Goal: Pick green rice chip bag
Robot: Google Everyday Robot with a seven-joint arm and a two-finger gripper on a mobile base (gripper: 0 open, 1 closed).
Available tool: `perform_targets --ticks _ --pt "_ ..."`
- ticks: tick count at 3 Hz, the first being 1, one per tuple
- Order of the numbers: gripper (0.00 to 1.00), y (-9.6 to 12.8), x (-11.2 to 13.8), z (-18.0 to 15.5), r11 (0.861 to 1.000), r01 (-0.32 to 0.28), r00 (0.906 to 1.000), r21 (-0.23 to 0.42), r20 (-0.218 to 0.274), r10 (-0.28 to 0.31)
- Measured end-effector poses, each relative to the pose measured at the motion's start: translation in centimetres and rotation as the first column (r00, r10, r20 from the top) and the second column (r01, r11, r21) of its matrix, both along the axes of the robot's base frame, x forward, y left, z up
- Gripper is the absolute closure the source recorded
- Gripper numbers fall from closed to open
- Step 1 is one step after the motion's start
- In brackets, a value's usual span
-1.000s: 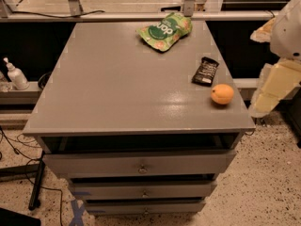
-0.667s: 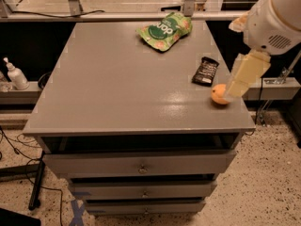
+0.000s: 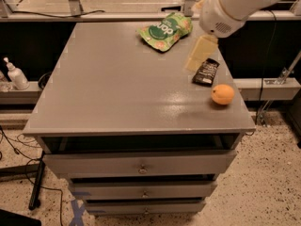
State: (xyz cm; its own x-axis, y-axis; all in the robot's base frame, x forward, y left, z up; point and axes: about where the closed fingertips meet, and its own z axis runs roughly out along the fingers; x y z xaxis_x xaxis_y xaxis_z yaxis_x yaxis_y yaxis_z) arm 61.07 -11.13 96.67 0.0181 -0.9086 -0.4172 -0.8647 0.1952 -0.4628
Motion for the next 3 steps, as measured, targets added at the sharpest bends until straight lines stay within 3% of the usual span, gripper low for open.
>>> perform_targets --ticks 1,2,3 --pt "0.0 2.2 4.8 -0.9 0.999 0.006 0.9999 0.039 0.009 -0.006" --pt "0.0 2.2 4.8 -0.9 0.999 0.005 0.9999 0.039 0.009 -0.006" --pt "0.0 3.4 6.1 -1.8 0.998 -0.046 0.9959 -0.052 0.075 0.049"
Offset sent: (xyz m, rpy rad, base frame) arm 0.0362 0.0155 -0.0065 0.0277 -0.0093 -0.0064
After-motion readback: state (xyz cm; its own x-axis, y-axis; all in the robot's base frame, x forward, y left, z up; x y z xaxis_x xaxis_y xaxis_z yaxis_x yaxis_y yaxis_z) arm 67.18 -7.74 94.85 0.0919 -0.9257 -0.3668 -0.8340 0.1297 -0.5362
